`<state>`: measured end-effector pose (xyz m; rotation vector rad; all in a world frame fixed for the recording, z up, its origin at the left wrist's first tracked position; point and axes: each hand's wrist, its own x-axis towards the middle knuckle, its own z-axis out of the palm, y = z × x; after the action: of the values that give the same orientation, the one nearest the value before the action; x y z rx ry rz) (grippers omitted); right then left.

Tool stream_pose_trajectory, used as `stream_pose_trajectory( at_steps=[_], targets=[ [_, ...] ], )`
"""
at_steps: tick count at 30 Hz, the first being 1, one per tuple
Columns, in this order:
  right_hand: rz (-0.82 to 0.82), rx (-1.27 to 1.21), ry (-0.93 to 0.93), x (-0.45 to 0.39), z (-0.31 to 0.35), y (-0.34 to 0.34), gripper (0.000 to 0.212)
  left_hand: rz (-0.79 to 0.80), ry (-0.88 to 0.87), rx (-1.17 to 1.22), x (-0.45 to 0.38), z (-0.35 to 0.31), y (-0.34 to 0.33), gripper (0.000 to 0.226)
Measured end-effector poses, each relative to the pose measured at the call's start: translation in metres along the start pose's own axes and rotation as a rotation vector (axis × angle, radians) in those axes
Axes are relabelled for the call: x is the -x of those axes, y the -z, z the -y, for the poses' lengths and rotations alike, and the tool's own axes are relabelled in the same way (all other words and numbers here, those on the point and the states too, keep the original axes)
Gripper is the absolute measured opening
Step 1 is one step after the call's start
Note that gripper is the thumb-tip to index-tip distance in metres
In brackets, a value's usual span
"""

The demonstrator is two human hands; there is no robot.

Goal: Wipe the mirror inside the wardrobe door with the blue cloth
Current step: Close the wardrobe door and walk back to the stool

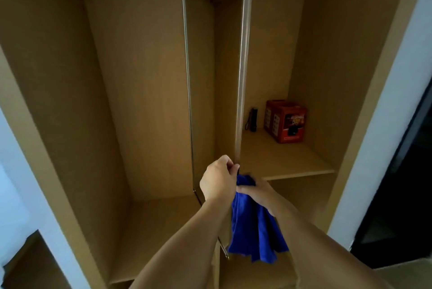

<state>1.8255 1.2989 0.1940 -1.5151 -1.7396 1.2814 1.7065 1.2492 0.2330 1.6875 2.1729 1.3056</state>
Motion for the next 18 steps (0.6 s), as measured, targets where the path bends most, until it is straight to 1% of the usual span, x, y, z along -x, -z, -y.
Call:
stream_pose_trajectory(
  at_steps=[3, 8, 11, 14, 16, 18],
  targets=[
    [0.025, 0.055, 0.007, -0.001, 0.005, -0.009, 0.056, -0.039, 0.037, -0.023, -0.002, 0.006, 0.007, 0.017],
    [0.009, 0.12, 0.009, -0.005, 0.015, -0.025, 0.051, -0.075, 0.072, -0.072, -0.003, 0.015, 0.019, 0.02],
    [-0.037, 0.188, 0.005, -0.009, 0.021, -0.032, 0.053, -0.065, 0.11, -0.064, -0.007, 0.018, 0.026, 0.021],
    [-0.046, 0.288, 0.02, -0.013, 0.028, -0.038, 0.047, -0.039, 0.134, -0.064, -0.013, 0.022, 0.032, 0.02],
    [-0.063, 0.347, 0.035, -0.016, 0.032, -0.04, 0.043, -0.029, 0.126, -0.083, -0.016, 0.024, 0.034, 0.021],
    [-0.094, 0.424, 0.03, -0.017, 0.035, -0.041, 0.045, -0.018, 0.104, -0.106, -0.02, 0.025, 0.034, 0.021]
  ],
)
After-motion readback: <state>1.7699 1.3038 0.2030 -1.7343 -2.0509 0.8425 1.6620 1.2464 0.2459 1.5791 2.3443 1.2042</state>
